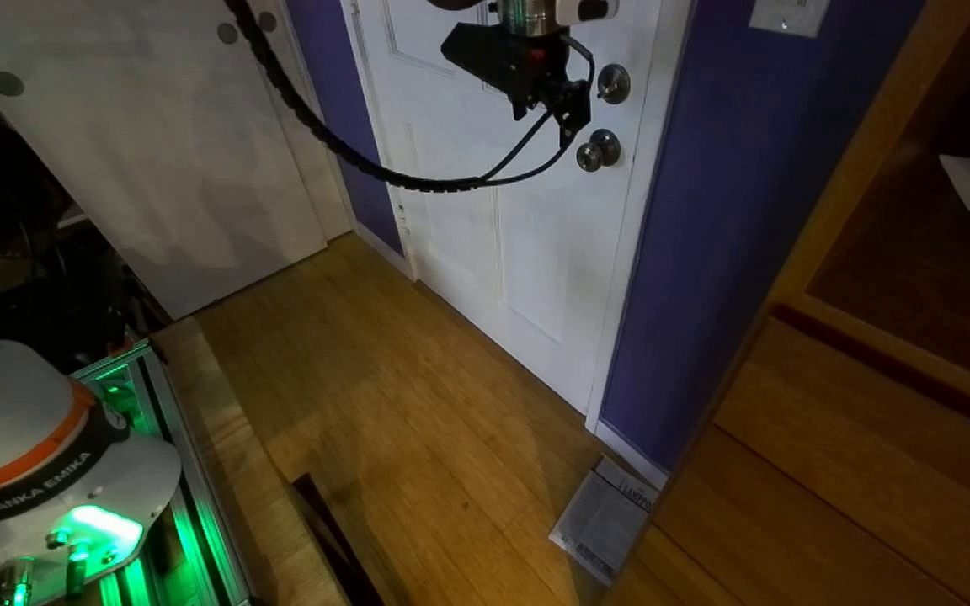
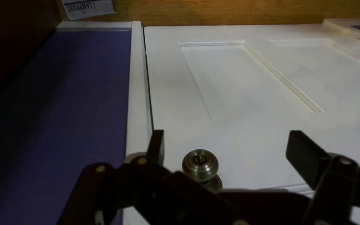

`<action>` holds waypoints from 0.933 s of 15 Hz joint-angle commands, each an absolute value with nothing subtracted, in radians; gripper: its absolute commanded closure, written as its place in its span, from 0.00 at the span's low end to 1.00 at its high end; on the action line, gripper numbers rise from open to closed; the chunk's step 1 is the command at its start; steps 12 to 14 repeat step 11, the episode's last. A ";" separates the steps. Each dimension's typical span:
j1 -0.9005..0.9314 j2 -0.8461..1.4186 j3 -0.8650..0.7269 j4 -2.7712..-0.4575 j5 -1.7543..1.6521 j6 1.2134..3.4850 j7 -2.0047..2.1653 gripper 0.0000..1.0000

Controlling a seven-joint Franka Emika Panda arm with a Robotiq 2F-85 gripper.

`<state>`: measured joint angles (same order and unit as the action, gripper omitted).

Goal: Turn the lock on the door handle to the left

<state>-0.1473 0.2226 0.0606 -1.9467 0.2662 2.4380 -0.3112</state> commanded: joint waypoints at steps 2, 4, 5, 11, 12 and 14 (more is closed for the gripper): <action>-0.133 0.032 0.056 -2.207 0.353 2.645 -0.412 0.00; -0.125 -0.014 0.059 -2.271 0.440 2.713 -0.524 0.00; -0.111 0.059 0.035 -2.172 0.363 2.658 -0.430 0.00; -0.096 0.004 0.026 -2.238 0.406 2.688 -0.491 0.00; -0.096 0.004 0.026 -2.238 0.406 2.688 -0.491 0.00; -0.096 0.004 0.026 -2.238 0.406 2.688 -0.491 0.00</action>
